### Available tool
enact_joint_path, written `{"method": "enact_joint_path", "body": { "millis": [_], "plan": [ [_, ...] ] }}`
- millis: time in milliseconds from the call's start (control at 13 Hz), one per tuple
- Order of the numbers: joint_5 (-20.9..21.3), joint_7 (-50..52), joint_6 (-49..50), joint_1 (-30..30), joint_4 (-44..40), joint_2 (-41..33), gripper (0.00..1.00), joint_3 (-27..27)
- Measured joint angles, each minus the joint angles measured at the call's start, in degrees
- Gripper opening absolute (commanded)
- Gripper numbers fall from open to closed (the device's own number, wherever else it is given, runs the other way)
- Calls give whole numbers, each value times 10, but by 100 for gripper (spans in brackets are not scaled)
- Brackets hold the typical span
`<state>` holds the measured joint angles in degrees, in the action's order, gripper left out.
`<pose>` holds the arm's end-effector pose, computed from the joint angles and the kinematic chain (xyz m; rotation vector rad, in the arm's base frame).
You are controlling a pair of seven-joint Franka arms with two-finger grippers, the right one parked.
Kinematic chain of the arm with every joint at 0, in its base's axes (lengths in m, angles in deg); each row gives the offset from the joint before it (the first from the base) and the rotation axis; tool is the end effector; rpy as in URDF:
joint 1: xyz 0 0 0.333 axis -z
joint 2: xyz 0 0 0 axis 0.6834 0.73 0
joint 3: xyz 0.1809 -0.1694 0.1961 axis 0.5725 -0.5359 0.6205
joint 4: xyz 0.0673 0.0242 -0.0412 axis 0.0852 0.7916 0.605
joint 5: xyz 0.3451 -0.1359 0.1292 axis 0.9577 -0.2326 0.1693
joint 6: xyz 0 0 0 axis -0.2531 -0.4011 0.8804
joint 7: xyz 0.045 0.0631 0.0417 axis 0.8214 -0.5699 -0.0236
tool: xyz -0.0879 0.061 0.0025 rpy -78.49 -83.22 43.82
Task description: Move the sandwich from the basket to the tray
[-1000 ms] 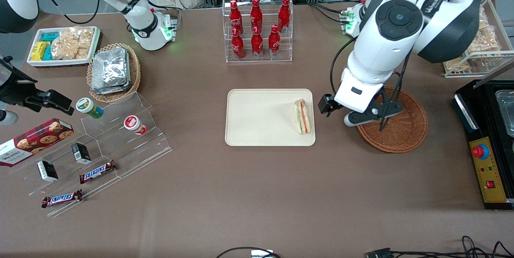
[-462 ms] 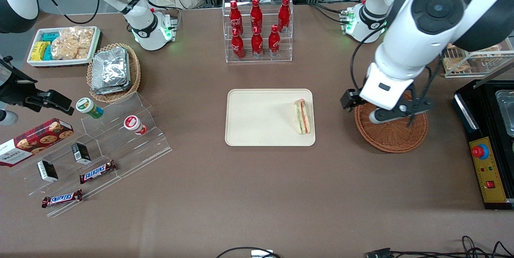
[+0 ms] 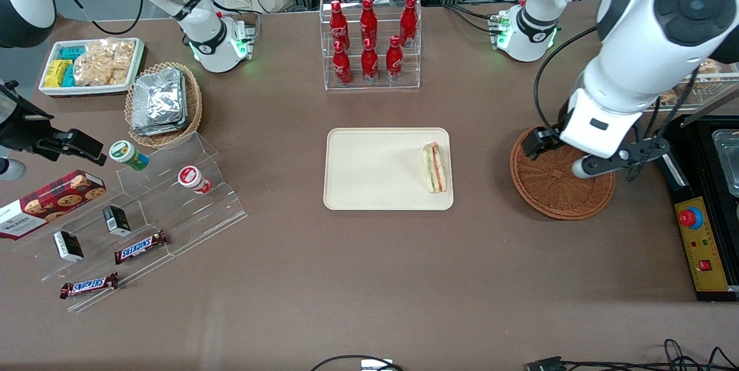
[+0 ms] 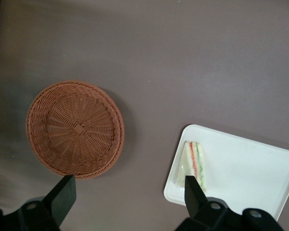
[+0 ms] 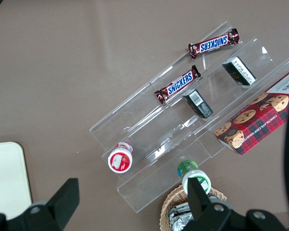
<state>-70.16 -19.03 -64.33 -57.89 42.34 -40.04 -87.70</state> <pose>0.5757 -0.1782 0.5969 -3.0712 -0.3808 0.0359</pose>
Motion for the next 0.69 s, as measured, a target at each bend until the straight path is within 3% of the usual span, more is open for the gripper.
{"method": "enact_joint_path", "body": {
  "millis": [154, 385, 692],
  "plan": [
    [-42, -57, 1, 11, 22, -33, 100, 66],
    [-79, -152, -18, 86, 76, -85, 100, 224],
    [-85, -196, -72, 122, 172, -146, 100, 286]
  ]
}}
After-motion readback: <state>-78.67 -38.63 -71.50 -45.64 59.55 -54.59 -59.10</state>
